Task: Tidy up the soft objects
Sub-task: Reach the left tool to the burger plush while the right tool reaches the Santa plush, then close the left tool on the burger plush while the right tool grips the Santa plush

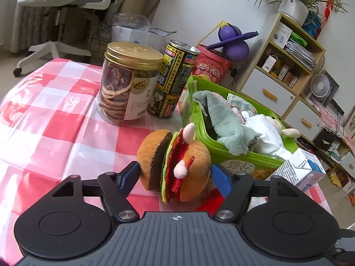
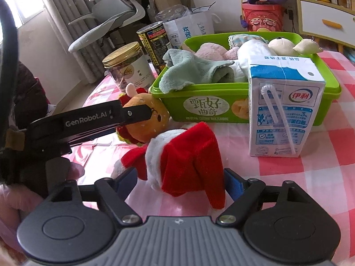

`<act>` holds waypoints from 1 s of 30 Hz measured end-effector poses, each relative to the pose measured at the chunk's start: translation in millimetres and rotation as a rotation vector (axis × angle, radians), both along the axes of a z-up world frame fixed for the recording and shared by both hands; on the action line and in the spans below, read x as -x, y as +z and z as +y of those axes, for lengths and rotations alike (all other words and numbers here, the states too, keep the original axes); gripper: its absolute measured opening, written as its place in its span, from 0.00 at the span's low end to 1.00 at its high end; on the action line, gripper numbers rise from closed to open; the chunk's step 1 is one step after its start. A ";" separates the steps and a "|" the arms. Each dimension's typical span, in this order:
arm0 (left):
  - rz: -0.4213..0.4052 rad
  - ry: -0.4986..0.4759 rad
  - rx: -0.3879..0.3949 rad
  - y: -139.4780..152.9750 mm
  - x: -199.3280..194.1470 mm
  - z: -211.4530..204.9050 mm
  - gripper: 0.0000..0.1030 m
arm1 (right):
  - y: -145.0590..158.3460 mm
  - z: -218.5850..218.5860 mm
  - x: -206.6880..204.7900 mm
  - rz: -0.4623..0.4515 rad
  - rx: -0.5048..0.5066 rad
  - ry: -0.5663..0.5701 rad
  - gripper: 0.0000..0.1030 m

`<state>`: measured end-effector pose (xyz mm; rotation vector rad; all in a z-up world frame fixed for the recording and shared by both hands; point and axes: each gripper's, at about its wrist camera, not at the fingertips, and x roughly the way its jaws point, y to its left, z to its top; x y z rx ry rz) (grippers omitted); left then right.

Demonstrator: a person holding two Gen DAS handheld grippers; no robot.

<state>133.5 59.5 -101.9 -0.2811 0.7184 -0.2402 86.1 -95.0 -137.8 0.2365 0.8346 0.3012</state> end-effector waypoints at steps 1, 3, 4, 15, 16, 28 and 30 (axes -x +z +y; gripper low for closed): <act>-0.001 0.000 0.001 0.2 -0.2 0.3 0.65 | -0.3 -0.1 -0.8 0.000 -0.001 -0.002 0.51; -0.001 -0.003 0.000 0.7 -0.4 0.3 0.61 | -0.5 0.2 -2.3 -0.002 0.000 -0.007 0.44; -0.001 -0.005 -0.004 1.4 -0.1 0.4 0.59 | -0.6 0.1 -2.8 -0.003 0.000 -0.009 0.39; 0.055 -0.002 0.001 16.8 3.9 9.7 0.51 | 6.3 -0.8 -4.2 0.000 -0.033 0.010 0.22; 0.056 0.002 0.001 19.5 5.3 11.7 0.50 | 7.4 -1.2 -3.5 0.000 -0.033 0.010 0.22; 0.059 0.048 0.022 50.6 29.2 38.2 0.50 | 31.2 -6.6 8.5 -0.040 -0.081 0.010 0.21; 0.056 0.050 0.028 56.2 33.1 41.3 0.50 | 36.7 -8.7 11.1 -0.048 -0.091 0.001 0.21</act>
